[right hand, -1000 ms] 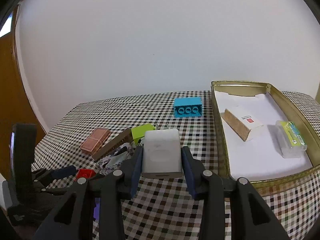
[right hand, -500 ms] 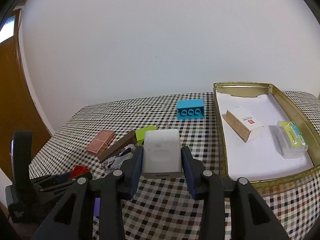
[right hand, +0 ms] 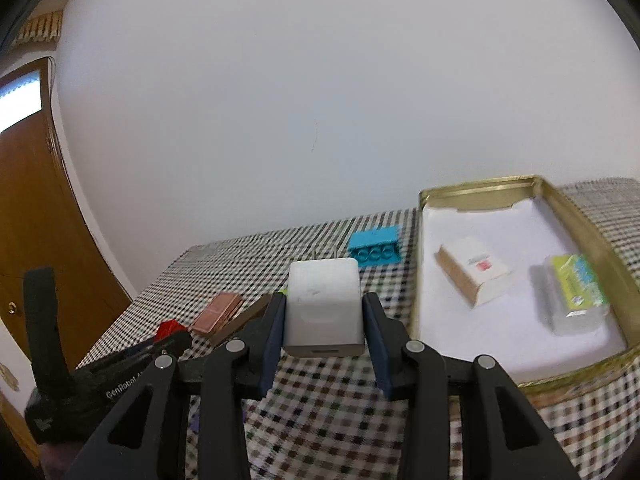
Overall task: Organize rigid objects
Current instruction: 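Carry the red brick and white charger into the tray and release both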
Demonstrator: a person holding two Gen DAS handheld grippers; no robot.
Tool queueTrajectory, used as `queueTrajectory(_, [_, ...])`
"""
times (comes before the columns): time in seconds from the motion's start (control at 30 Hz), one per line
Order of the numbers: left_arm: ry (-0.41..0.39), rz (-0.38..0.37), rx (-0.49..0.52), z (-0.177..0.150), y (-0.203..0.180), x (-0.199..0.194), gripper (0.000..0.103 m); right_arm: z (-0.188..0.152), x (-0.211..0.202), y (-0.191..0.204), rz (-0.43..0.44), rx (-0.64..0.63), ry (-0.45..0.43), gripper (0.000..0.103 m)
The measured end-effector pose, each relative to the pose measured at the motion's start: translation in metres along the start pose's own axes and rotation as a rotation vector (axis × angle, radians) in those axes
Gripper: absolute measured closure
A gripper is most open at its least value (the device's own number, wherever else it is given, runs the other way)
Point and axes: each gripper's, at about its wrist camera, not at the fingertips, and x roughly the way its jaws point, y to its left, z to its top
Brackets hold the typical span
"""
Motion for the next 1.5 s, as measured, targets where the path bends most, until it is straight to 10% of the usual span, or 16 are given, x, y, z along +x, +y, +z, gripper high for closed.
queueTrajectory(0.77, [-0.031, -0.216, 0.178, 0.012, -0.185, 0.028, 0.073, 0.048, -0.061, -0.157, -0.309, 0.100, -0.126, 0.062])
queueTrajectory(1.5, [0.022, -0.160, 0.330, -0.016, -0.228, 0.054, 0.073, 0.036, -0.039, -0.136, -0.282, 0.021, 0.025, 0.061])
